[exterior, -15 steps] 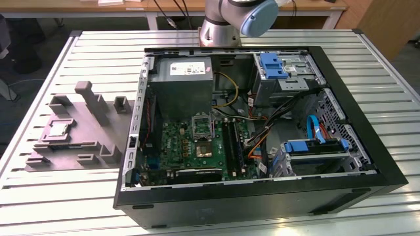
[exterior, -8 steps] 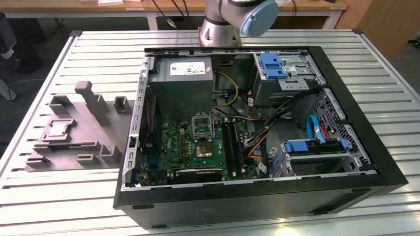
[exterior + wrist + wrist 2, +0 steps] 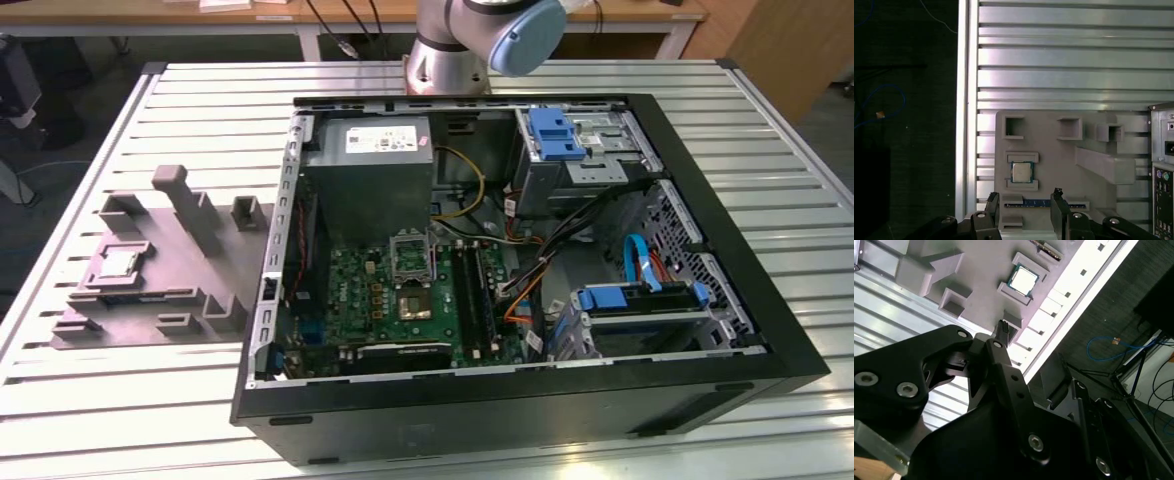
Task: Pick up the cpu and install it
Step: 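Pick up the cpu and move it towards the insertion slot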
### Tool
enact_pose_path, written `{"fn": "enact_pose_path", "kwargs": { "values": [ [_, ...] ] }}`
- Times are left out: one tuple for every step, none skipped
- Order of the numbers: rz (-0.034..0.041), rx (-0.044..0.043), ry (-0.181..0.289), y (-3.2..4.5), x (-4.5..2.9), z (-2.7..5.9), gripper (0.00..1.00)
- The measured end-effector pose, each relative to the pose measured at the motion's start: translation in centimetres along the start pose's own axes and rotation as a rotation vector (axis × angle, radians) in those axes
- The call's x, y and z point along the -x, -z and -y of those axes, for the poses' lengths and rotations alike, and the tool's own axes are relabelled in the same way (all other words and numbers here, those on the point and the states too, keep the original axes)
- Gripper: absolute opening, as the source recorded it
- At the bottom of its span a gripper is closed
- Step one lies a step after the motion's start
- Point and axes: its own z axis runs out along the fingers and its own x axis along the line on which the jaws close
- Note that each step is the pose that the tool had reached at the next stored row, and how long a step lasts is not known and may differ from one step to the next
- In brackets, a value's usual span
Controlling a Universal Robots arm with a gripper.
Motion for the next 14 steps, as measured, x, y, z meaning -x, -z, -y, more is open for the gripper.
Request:
{"fn": "enact_pose_path", "kwargs": {
  "values": [
    [0.0000, 0.0000, 0.000, 0.00, 0.00, 0.00, 0.53],
    [0.0000, 0.0000, 0.000, 0.00, 0.00, 0.00, 0.53],
    [0.0000, 0.0000, 0.000, 0.00, 0.00, 0.00, 0.53],
    [0.0000, 0.0000, 0.000, 0.00, 0.00, 0.00, 0.53],
    [0.0000, 0.0000, 0.000, 0.00, 0.00, 0.00, 0.53],
    [0.0000, 0.0000, 0.000, 0.00, 0.00, 0.00, 0.53],
    [0.0000, 0.0000, 0.000, -0.01, 0.00, 0.00, 0.53],
    [0.0001, 0.0000, 0.000, -0.02, 0.00, 0.00, 0.53],
    [0.0003, 0.0001, 0.000, -0.06, 0.00, 0.00, 0.53],
    [0.0003, 0.0001, 0.000, -0.13, 0.00, 0.01, 0.53],
    [0.0003, 0.0001, 0.000, -0.29, 0.00, 0.02, 0.53],
    [0.0000, 0.0000, 0.000, -0.47, 0.02, 0.03, 0.53],
    [0.0000, 0.0000, 0.000, -0.65, 0.03, 0.03, 0.53],
    [-0.0001, 0.0000, 0.000, -0.82, 0.03, 0.04, 0.53]
  ]
}}
